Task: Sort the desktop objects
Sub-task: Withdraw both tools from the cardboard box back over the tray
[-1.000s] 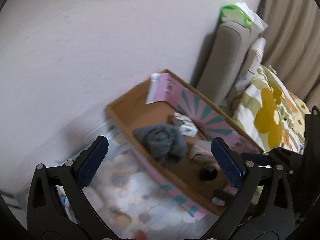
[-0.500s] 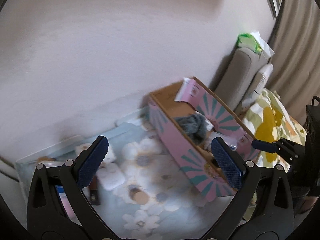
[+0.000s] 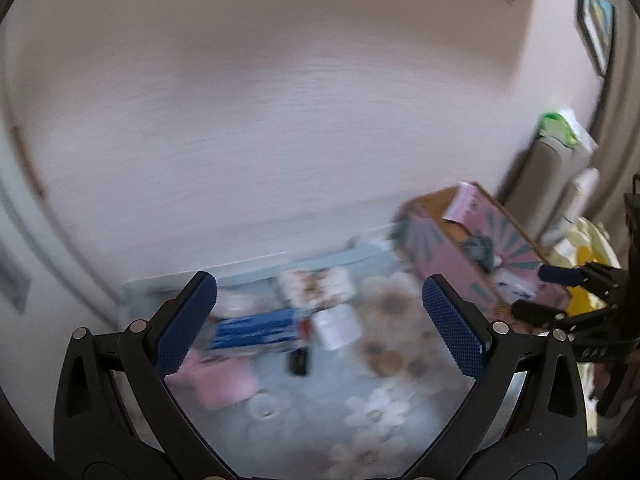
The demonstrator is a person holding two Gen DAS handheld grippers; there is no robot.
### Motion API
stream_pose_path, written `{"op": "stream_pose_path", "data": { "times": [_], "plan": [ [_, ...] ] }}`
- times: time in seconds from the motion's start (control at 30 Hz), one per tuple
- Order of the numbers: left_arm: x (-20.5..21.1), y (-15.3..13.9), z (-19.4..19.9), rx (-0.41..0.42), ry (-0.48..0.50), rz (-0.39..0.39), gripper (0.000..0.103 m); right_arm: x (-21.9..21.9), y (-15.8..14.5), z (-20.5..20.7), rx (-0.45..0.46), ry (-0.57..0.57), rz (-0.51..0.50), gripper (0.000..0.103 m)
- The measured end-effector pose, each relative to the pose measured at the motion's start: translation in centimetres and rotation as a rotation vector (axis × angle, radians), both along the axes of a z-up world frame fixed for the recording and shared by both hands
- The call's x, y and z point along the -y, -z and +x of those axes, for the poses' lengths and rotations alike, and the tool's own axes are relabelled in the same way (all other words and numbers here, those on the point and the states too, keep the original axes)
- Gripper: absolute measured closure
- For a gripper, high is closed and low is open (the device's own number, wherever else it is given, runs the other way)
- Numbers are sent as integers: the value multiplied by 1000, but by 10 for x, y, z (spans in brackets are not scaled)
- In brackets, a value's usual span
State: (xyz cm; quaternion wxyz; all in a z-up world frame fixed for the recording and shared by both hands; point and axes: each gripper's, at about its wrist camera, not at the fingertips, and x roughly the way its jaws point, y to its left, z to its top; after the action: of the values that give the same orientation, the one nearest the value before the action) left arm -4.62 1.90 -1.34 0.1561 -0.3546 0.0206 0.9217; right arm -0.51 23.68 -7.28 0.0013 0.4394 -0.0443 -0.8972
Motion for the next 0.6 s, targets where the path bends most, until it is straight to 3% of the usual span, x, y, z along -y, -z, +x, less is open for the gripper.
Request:
{"op": "stream_pose_path", "data": {
  "times": [0.13,0.27,0.47,0.6],
  "plan": [
    [38,4,11,-9,-105,-43,1,16,5,-9,8,-50,-11,29],
    [72,21,14,42,-180,-56,1,32,19,-22,45,-91,-21,29],
    [101,55,20,155,-200,-5,1,52,39,-43,105,-132,-20,29],
    [104,79,22,184,-196,-6,1,68,57,-59,139,-155,-16,29]
  ]
}}
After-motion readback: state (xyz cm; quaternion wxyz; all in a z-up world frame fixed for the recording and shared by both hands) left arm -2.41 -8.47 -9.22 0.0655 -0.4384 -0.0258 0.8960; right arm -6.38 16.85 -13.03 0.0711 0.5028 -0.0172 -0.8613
